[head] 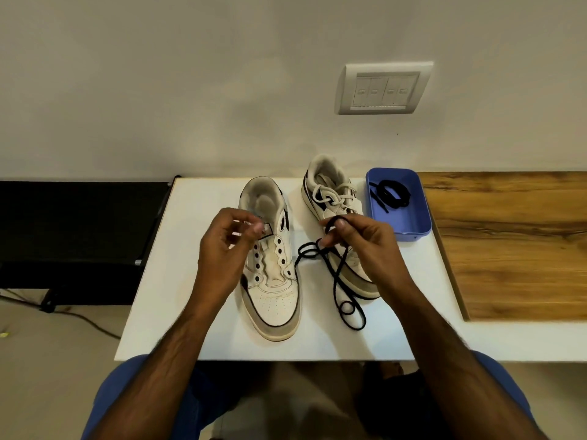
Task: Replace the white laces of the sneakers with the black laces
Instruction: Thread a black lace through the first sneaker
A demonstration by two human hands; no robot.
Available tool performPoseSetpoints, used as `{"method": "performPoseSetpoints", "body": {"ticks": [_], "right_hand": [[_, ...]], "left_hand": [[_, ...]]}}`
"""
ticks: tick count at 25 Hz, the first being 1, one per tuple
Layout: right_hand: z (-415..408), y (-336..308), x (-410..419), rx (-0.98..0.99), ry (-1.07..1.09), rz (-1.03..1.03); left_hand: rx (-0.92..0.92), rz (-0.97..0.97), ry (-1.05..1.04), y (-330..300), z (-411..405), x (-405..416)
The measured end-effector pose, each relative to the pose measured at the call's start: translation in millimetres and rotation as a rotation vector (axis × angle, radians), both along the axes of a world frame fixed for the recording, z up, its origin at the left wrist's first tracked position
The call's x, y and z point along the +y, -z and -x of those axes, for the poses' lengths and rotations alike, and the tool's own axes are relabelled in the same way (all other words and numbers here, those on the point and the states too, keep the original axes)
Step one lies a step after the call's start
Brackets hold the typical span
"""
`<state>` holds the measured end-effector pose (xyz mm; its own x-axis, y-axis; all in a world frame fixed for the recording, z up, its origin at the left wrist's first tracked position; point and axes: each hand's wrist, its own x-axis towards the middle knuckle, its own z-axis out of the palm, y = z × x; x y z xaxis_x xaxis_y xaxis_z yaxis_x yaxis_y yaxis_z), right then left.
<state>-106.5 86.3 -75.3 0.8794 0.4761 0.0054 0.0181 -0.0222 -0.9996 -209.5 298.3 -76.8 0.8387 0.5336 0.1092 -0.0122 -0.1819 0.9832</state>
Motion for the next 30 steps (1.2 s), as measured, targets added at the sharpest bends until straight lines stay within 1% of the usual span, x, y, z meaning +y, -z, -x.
{"method": "performPoseSetpoints", "body": {"ticks": [2,4,5,7,8,9,11,12,13,14,16,17,18,19,21,23,24,25,26,28,29,30], "right_hand": [[5,1,7,-0.002,-0.15,-0.012],[9,0,9,0.029,-0.269,-0.123],[11,-4,9,0.073,-0.314,-0.217],[11,-13,6,0.199,-0.36,-0.408],[10,-17,5,0.261,-0.331,-0.481],[8,-18,3,0.319,-0.253,-0.541],[0,-13,-1,0.411,0.003,-0.618],[-6,-9,-4,0.429,0.12,-0.619],[-10,-5,-8,0.409,0.203,-0.576],[-14,-2,-11,0.348,0.256,-0.471],[-15,0,-16,0.116,0.282,-0.125],[-11,-2,-16,-0.018,0.236,0.028],[-6,-6,-12,-0.133,0.133,0.129],[1,-9,-7,-0.208,-0.002,0.196],[13,-9,7,-0.315,-0.249,0.306],[22,-6,16,-0.409,-0.355,0.418],[22,-8,16,-0.384,-0.376,0.391],[20,-11,14,-0.297,-0.366,0.306],[16,-14,10,-0.175,-0.305,0.168],[3,-20,-3,0.1,-0.079,-0.149],[-2,-20,-9,0.215,0.05,-0.271],[-7,-17,-13,0.275,0.149,-0.326]], "left_hand": [[0.06,-0.093,0.202,-2,3,-11],[0.1,-0.2,0.39,1,3,-29],[0.105,-0.236,0.444,3,2,-38],[0.107,-0.217,0.461,7,1,-43],[0.104,-0.168,0.428,6,0,-41],[0.103,-0.116,0.371,5,-1,-36],[0.084,-0.038,0.259,1,-2,-24],[0.057,-0.003,0.216,0,-1,-19],[0.017,0.033,0.183,-2,-1,-14],[-0.019,0.073,0.162,-4,-1,-12],[-0.041,0.12,0.166,-5,-2,-13],[-0.029,0.127,0.189,-5,-2,-15],[-0.011,0.126,0.22,-4,-2,-18],[0.01,0.112,0.253,-2,-2,-21],[0.037,0.061,0.297,0,-1,-27],[0.032,0.042,0.323,-1,0,-30],[0.036,0.041,0.326,-2,0,-29],[0.041,0.043,0.328,-3,0,-25],[0.048,0.043,0.321,-5,0,-21],[0.061,0.072,0.288,-8,0,-13],[0.059,0.103,0.272,-9,0,-10],[0.048,0.128,0.264,-9,-1,-9]]}}
